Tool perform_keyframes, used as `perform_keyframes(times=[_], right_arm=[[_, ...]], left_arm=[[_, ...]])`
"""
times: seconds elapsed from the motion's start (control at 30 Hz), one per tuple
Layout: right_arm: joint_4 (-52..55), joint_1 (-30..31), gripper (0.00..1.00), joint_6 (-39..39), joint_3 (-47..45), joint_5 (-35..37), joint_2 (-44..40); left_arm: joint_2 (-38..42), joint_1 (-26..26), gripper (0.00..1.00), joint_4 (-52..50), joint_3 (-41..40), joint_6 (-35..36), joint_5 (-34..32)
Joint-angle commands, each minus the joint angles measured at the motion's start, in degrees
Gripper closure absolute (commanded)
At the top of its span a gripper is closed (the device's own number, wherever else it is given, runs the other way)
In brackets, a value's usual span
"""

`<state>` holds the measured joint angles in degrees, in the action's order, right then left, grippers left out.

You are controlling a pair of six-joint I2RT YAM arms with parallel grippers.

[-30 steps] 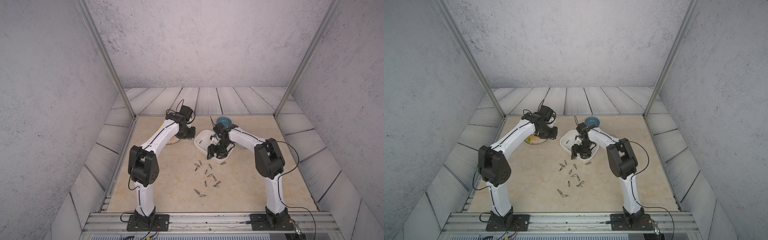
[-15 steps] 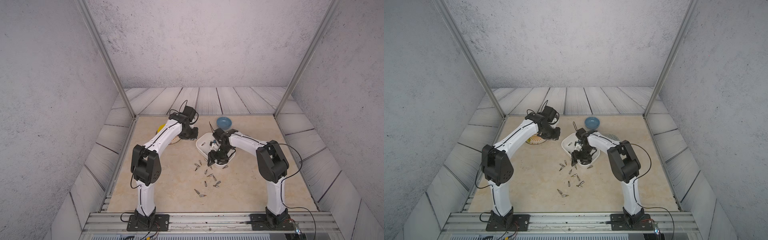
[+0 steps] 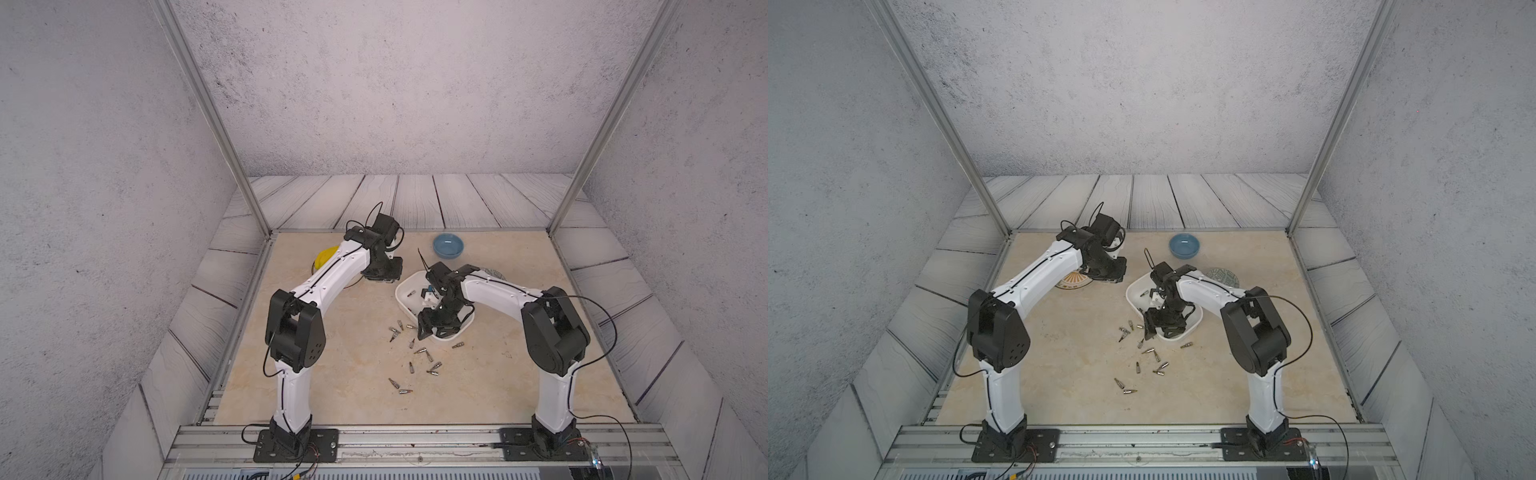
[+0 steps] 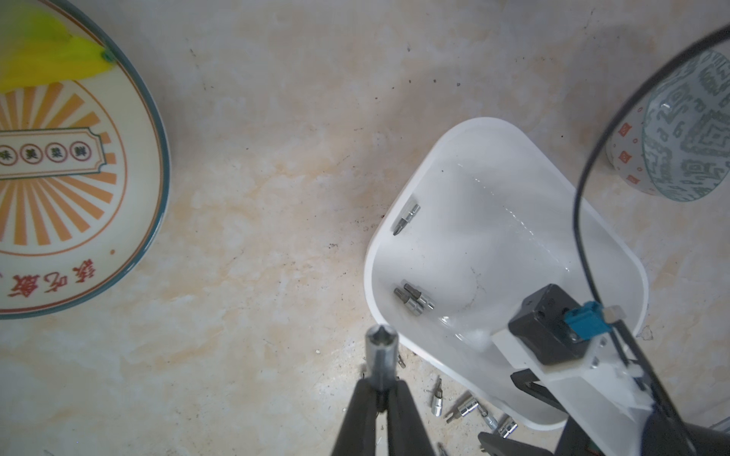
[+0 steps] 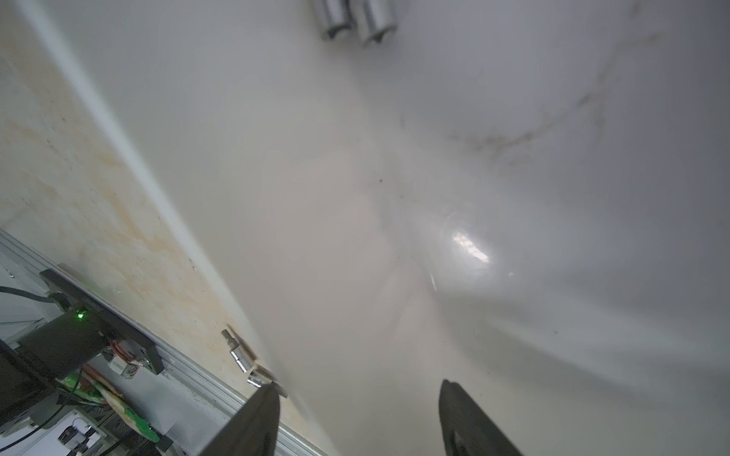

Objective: Put the bit on the desktop into the storage box
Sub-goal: Adjust the storage box at the center of the board, then place the screwdriver bit in the storage box.

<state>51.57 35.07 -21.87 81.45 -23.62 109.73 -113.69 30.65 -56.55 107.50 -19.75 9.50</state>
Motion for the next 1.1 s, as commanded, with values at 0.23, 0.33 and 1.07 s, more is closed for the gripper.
perform_keyframes(times=[0.23, 0.33, 1.07], right_arm=[[-4.1, -6.5, 0.27, -5.5, -1.1, 14.7, -17.8], [-1.8, -10.4, 0.27, -5.0, -2.7, 15.7, -22.2], [0.8, -13.5, 0.27, -3.8, -9.8, 14.2, -26.9]], left_arm=[[-1.0, 3.1, 1.00, -0.1, 1.4, -0.7, 1.2], [-3.2, 4.5, 1.00, -0.5, 2.8, -0.8, 1.6], [-25.9, 11.3, 1.00, -6.0, 18.8, -1.3, 2.9]])
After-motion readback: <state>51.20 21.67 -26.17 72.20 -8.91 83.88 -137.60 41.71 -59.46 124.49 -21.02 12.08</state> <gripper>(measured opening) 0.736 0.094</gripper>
